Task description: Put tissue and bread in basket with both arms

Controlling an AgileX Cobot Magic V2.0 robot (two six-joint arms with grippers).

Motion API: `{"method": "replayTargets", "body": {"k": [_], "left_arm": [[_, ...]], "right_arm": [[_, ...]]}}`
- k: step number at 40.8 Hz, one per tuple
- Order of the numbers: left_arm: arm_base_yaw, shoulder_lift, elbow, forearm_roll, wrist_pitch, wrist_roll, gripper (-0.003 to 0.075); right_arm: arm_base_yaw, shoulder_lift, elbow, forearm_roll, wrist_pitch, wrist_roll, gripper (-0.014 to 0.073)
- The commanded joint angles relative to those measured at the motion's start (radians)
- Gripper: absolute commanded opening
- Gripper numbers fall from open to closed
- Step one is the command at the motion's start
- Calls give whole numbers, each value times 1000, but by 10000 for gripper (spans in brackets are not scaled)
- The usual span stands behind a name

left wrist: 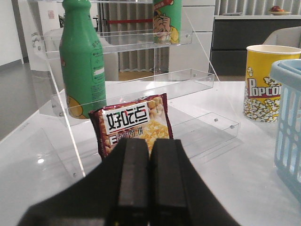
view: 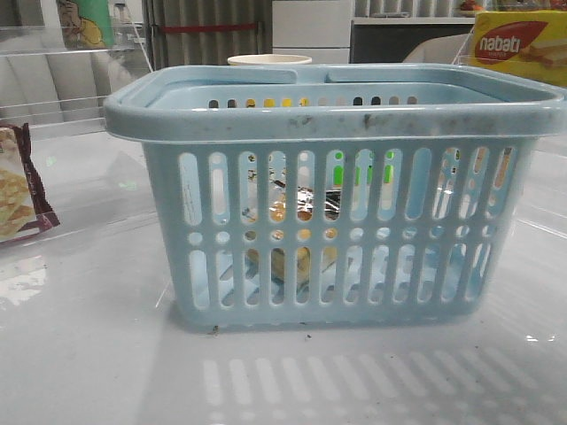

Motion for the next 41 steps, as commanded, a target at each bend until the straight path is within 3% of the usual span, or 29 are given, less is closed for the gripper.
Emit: {"method": "replayTargets", "body": {"k": [1,41], "left_arm": [[-17,-18,-1,2,-104,-9,91],[-50,-18,-1,9,-107,-9,91]], "right_arm": [[1,-4,-28,-14,-62,-12,57],[1,-4,-28,-14,-62,-12,57]]}}
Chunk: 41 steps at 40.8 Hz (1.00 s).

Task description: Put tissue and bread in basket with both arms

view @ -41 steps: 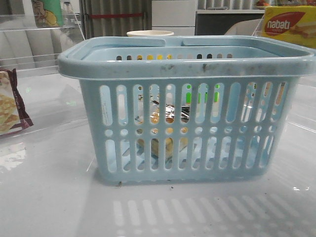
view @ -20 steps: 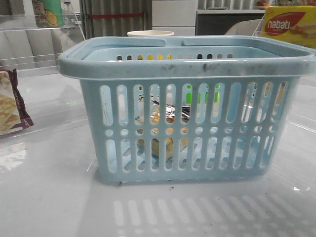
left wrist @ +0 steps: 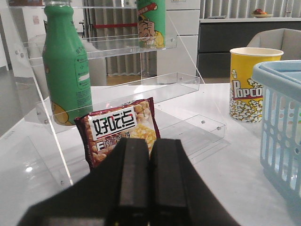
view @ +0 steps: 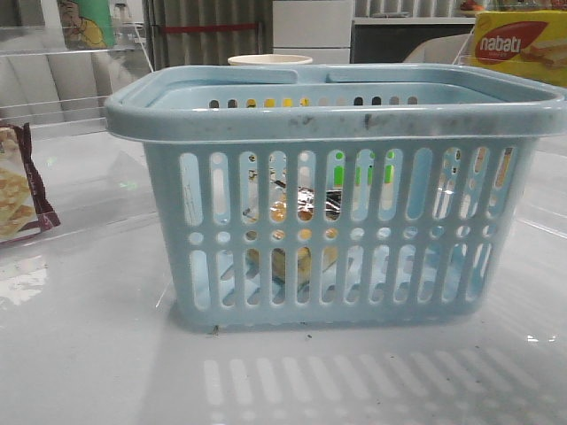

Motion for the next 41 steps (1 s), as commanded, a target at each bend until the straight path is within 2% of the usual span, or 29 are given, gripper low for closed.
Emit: {"method": "replayTargets", "body": {"k": [1,7,12,18,27,33,41], "left_arm": [[-6,-18,-1,1,-92,-9,91],[-6,-18,-1,1,-92,-9,91],[-6,-18,-1,1,-92,-9,91],[-6,-18,-1,1,-92,-9,91],[-6,-18,-1,1,-92,-9,91],[-6,-18,-1,1,-92,-9,91],[-6,-18,-1,1,-92,-9,91]], "right_arm": [[1,-4,-28,-14,-64,-12,57],[-7,-24,-25,-20,-59,-13,57],[-102,-101,17,-31,-101,-17,57],[-244,-256,157,-31,-271,-32,57],[-406,-518,466,-31,-565,-32,57],[-465,-654,633,-19,-664,-29,57],[-493,-743,763,-7,-773,-29,57]]}}
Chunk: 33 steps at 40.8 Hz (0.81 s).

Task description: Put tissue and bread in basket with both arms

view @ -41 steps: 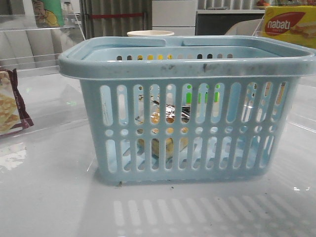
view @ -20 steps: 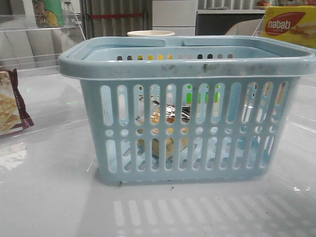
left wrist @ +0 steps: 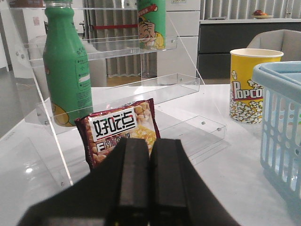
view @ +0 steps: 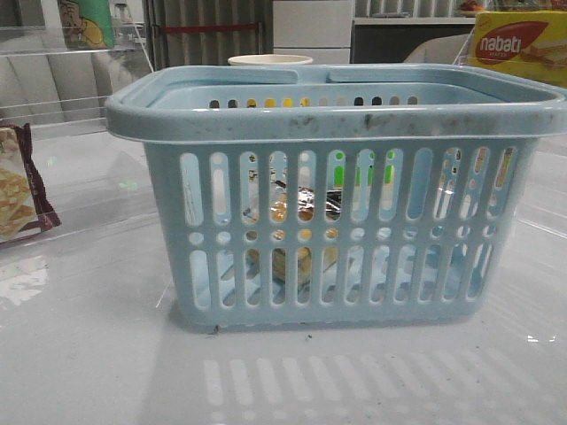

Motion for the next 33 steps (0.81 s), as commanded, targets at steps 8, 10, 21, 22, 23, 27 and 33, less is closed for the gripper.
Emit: {"method": "replayTargets", "body": {"k": [8,10,21,22,23,27,33], "left_arm": [[-6,-16,-1,1,-89,-9,91],[-6,-16,-1,1,-89,-9,91],[-6,-16,-1,1,-89,-9,91],[-6,-16,-1,1,-89,-9,91],[-6,-16,-1,1,-89,-9,91],[-6,-16,-1,1,-89,-9,91],[-6,-16,-1,1,-89,-9,91]], "right_arm": [[-10,-25,17,7,-141,-7,57],[-10,-25,17,7,-144,-7,57],[-8,-25,17,23,-203,33,57],[-7,-25,17,23,-208,42,57],[-7,-25,17,23,-217,56,57],[-6,-25,17,23,-237,64,57],[-6,-25,17,23,-231,64,57]]}}
